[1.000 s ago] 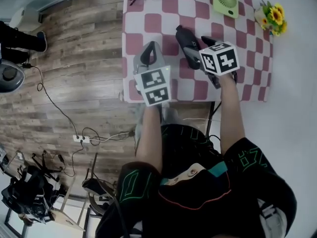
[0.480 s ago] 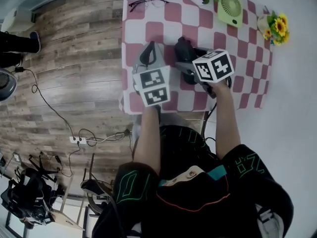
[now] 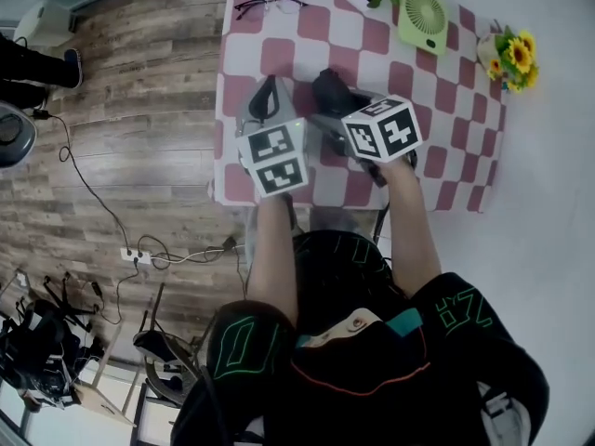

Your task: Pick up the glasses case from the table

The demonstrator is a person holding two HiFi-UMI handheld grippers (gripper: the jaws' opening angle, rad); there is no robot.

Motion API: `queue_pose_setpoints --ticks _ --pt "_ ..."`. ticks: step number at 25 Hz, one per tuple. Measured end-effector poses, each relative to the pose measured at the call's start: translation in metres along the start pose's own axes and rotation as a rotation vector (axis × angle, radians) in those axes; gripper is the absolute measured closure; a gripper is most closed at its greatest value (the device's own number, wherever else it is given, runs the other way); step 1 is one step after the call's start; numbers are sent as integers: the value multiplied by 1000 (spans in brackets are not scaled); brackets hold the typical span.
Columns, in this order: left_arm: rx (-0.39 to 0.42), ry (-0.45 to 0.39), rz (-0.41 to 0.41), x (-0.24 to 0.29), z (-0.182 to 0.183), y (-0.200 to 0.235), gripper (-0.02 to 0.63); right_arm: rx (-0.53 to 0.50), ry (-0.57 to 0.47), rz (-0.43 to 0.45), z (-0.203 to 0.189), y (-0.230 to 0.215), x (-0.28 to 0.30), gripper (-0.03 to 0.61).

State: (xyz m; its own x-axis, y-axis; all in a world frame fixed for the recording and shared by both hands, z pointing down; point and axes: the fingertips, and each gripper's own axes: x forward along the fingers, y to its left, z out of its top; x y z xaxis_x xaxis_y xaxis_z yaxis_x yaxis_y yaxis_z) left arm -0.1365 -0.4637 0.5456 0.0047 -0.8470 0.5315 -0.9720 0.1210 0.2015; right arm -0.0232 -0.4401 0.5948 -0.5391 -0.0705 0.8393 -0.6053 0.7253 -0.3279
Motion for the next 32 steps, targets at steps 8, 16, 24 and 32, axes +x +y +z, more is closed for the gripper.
queue_pose_setpoints --ticks 8,16,24,32 --pt "22 -107 51 -37 23 -38 604 -57 -279 40 27 0 -69 249" --pt "73 -235 90 -82 60 -66 604 -79 -516 17 50 -13 -147 249" --pt "136 -369 144 -122 109 -86 604 -136 -751 -64 72 -25 -228 249" --pt "205 -498 151 -160 158 -106 604 -188 -953 -227 88 -39 -301 249"
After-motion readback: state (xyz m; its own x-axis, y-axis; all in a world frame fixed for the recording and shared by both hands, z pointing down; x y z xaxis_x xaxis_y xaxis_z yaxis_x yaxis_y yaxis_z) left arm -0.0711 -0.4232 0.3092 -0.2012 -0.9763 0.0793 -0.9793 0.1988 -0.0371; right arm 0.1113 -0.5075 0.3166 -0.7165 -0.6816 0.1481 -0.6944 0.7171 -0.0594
